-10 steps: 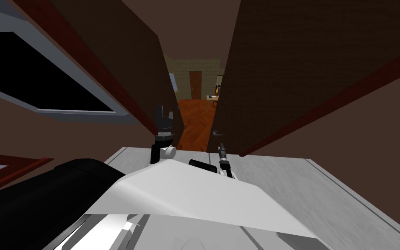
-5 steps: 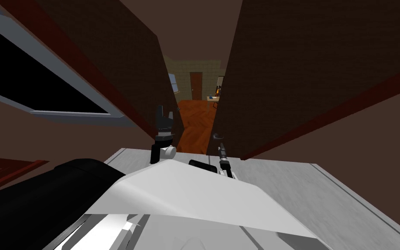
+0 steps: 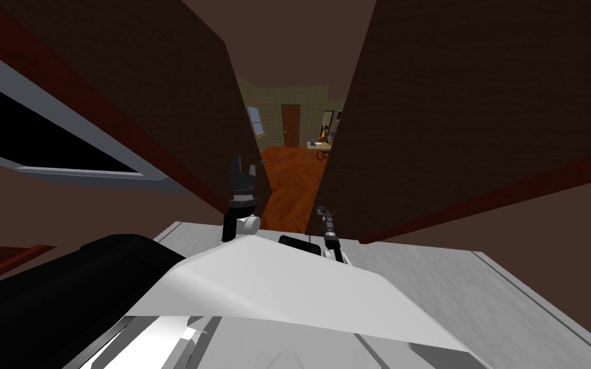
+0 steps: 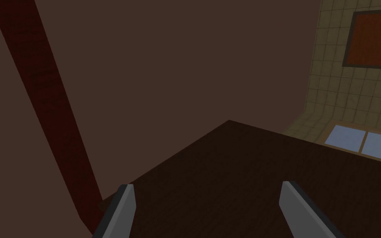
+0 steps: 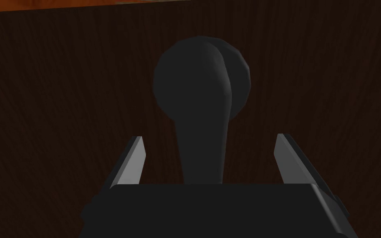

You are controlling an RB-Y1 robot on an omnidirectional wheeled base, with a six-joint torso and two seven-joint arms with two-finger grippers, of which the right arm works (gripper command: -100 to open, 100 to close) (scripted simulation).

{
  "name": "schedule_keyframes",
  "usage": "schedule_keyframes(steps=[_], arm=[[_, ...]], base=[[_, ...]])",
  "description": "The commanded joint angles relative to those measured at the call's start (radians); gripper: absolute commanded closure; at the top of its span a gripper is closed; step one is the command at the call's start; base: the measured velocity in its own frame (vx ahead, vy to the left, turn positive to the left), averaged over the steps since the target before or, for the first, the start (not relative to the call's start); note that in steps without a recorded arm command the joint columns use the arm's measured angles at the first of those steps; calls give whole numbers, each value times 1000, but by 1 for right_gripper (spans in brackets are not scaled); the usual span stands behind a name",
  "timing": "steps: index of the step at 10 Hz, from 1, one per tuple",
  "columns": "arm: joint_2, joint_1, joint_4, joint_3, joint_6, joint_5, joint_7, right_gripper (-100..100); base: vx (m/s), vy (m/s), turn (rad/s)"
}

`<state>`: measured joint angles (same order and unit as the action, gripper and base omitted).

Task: Push the door open

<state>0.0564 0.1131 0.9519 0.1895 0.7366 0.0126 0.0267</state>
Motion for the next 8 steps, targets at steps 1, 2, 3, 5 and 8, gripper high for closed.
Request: schedule_keyframes(steps=[1, 2, 3, 5, 8], arm=[[0, 0, 0, 0, 0, 0, 0, -100], [0, 0, 0, 0, 0, 0, 0, 100], [0, 0, 0, 0, 0, 0, 0, 100], [0, 0, 0, 0, 0, 0, 0, 100], [9, -8, -3, -17, -2, 7, -5, 100]], base=[[82, 13, 5], [-10, -2, -5], [-26, -6, 11], [-6, -3, 6], [33, 18, -11]])
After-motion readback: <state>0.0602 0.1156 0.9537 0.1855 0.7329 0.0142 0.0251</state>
